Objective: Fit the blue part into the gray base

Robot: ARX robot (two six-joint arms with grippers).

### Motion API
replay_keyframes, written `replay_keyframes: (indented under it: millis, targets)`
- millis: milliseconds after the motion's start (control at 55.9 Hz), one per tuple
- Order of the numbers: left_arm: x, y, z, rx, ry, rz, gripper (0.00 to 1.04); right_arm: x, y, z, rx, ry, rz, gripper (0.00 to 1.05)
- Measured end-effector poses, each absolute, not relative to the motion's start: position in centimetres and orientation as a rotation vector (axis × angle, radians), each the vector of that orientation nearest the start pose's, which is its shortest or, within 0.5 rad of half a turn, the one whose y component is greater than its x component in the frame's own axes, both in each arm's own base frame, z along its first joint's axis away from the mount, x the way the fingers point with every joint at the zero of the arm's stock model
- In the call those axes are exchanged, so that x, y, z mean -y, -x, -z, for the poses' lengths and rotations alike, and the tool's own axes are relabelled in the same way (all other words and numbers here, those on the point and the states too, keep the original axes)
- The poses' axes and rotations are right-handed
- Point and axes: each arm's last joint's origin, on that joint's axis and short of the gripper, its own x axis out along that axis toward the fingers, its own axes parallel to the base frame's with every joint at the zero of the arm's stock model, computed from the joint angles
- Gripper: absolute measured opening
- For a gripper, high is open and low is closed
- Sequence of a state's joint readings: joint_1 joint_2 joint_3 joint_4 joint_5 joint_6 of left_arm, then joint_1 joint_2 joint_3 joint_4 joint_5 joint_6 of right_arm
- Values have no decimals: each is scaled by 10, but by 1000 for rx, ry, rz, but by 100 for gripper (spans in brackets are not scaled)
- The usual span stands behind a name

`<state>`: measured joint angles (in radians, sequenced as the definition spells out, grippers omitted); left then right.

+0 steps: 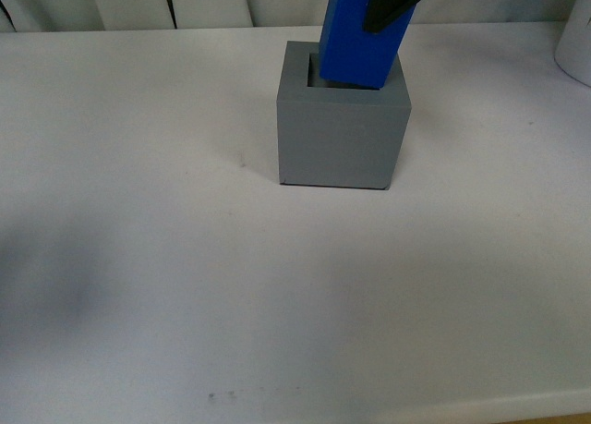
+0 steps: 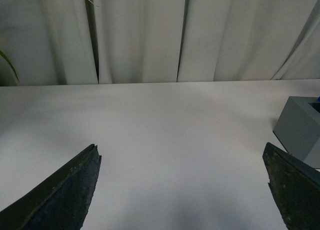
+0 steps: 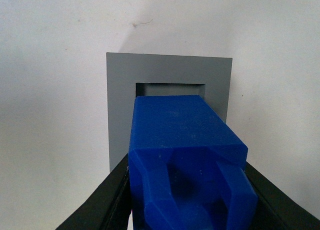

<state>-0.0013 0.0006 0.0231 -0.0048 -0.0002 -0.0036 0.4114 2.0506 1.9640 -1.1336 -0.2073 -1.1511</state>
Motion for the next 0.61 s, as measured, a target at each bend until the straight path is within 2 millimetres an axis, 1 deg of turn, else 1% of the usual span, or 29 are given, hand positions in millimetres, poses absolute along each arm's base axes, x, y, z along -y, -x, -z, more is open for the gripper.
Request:
replay_keyframes:
  millis: [608]
  targets:
    - [0,-96,-171,18,4,1,99,-178,-389,-274,-818,1081,-1202,48]
